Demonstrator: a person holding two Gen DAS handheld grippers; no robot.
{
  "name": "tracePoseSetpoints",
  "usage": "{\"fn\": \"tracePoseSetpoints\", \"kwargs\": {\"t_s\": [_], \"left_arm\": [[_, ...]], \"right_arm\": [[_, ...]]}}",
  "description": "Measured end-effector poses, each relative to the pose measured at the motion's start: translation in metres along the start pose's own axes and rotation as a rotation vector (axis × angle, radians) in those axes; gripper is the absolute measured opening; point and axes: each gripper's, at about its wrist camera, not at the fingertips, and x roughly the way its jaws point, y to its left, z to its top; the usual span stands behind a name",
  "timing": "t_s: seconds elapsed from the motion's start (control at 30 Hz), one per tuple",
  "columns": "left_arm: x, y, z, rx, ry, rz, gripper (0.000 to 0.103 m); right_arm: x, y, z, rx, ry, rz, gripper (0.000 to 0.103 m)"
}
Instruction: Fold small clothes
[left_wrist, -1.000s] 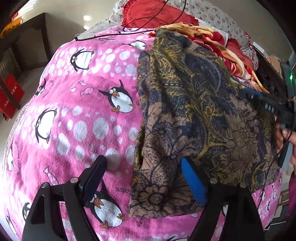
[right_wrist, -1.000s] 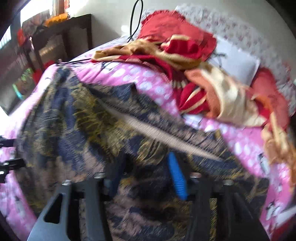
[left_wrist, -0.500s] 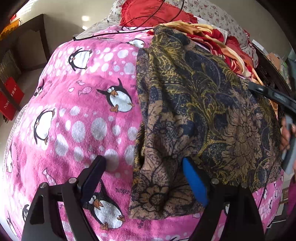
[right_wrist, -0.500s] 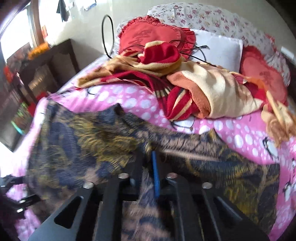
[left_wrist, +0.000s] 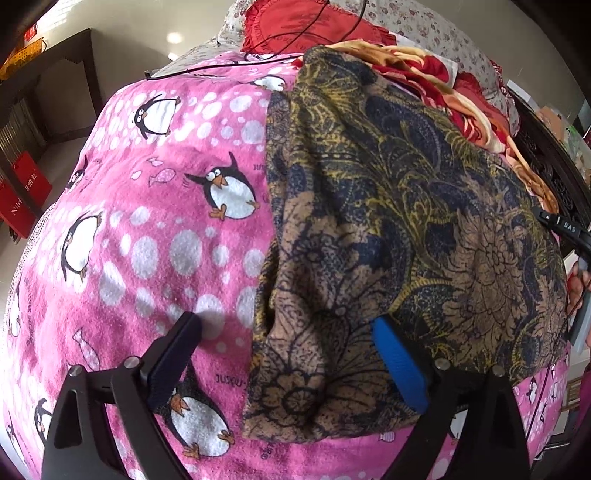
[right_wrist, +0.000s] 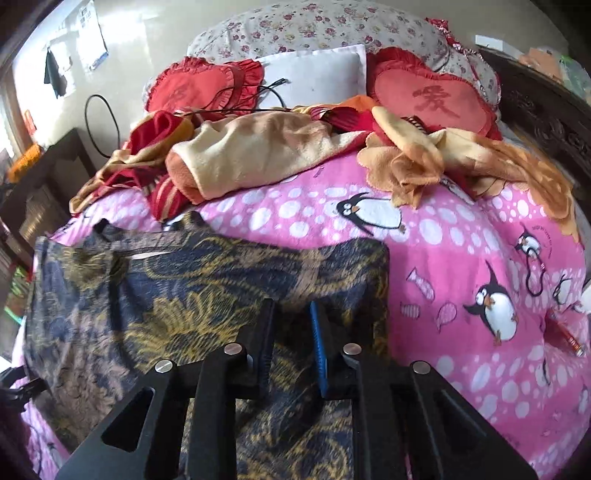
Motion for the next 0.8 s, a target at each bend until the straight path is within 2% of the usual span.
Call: {"fn": "tracePoseSetpoints", "kwargs": {"t_s": [0.1, 0.23, 0.3, 0.33, 0.37, 0.4, 0.5, 0.57, 0.67, 0.7, 0.8], "left_arm": [[-0.001, 0.003, 0.000, -0.023, 0.000, -0.022, 0.097], [0.000, 0.006, -0.001, -0.024, -0.001, -0.036, 0.098], [0.000, 0.007, -0.002, -0.027, -0.006, -0.040, 0.099], [0.001, 0.006, -0.002, -0.029, -0.009, -0.041, 0.100], [0.001, 0.006, -0.003, -0.031, -0.012, -0.040, 0.100], [0.001, 0.006, -0.003, -0.031, -0.014, -0.039, 0.100], [-0.003, 0.006, -0.007, -0.042, -0.024, -0.056, 0.100], [-0.008, 0.010, -0.012, -0.067, -0.041, -0.085, 0.100], [-0.010, 0.015, -0.015, -0.091, -0.048, -0.107, 0.100], [-0.010, 0.016, -0.016, -0.088, -0.048, -0.107, 0.100], [-0.011, 0.015, -0.017, -0.081, -0.052, -0.104, 0.100]], "right_arm": [[-0.021, 0.004, 0.000, 0.003, -0.013, -0.012, 0.013], [-0.052, 0.005, -0.021, -0.037, -0.016, 0.002, 0.016], [-0.053, 0.002, -0.039, -0.037, 0.027, 0.024, 0.017], [-0.046, 0.000, -0.049, -0.042, 0.079, 0.021, 0.017], [-0.035, -0.001, -0.058, -0.060, 0.132, -0.005, 0.017], [-0.032, 0.000, -0.062, -0.078, 0.146, -0.019, 0.017], [-0.048, 0.016, -0.061, -0.122, 0.091, -0.058, 0.017], [-0.061, 0.032, -0.055, -0.111, 0.052, -0.008, 0.020], [-0.065, 0.071, -0.047, -0.113, 0.050, 0.130, 0.042], [-0.061, 0.088, -0.044, -0.115, 0.073, 0.199, 0.044], [-0.042, 0.128, -0.036, -0.088, 0.127, 0.313, 0.044]]}}
